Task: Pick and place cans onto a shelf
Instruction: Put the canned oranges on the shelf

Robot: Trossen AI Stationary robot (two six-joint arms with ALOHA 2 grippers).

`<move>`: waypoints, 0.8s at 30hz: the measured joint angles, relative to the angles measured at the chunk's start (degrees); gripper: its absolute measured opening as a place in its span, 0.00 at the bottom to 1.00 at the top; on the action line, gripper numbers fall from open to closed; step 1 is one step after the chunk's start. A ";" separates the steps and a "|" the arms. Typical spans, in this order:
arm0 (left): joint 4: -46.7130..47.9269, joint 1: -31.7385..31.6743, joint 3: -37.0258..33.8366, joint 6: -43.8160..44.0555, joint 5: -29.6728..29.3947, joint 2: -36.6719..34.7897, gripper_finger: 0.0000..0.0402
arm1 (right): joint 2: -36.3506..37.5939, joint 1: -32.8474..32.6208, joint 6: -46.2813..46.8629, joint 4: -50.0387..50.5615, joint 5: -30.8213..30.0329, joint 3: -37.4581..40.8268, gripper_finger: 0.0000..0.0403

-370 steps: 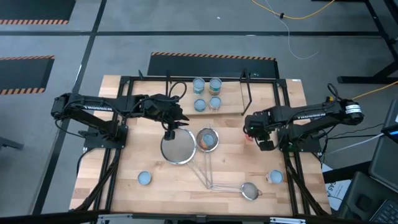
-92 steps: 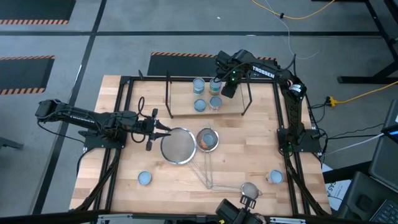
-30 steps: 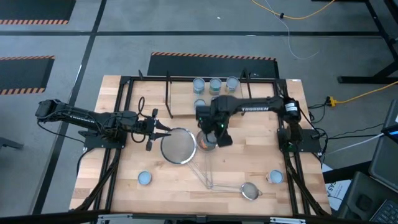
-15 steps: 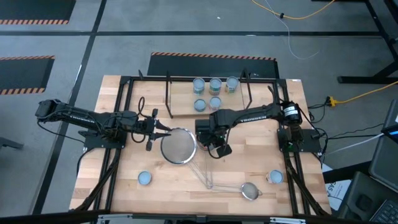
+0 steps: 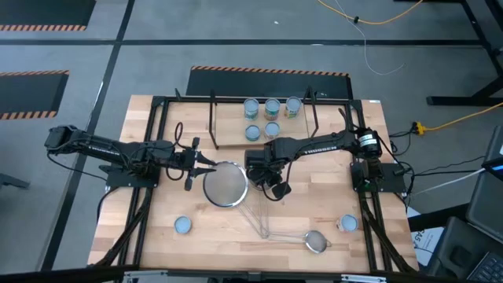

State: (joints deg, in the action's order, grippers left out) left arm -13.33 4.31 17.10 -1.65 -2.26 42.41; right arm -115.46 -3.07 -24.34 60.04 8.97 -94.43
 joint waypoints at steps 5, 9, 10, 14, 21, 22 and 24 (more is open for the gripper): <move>-0.01 0.00 0.00 0.00 0.00 0.00 0.20 | 0.00 -0.02 0.04 -0.10 0.11 0.00 0.19; 0.00 0.01 0.00 0.00 0.00 0.00 0.20 | 0.02 -0.02 0.32 -1.80 0.12 2.34 0.19; 0.00 -0.01 0.00 0.00 0.00 0.00 0.20 | 0.02 -0.02 1.03 -2.22 0.08 3.23 0.19; 0.01 0.01 0.00 0.00 0.01 0.00 0.20 | 0.02 -0.02 2.96 -5.31 -0.25 6.54 0.19; 0.40 0.01 0.00 0.00 0.02 0.00 0.20 | 0.02 -0.02 3.13 -6.72 -0.33 7.80 0.19; 0.42 -0.01 0.00 0.00 0.02 0.00 0.20 | 0.02 -0.02 3.15 -6.70 -0.33 7.80 0.19; 0.40 0.00 0.00 -0.01 0.02 0.00 0.20 | 0.02 -0.02 3.21 -6.53 -0.33 7.80 0.19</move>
State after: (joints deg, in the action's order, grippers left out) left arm -12.93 4.31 17.10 -1.66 -2.24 42.41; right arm -115.44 -3.09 -21.12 53.52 8.64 -86.63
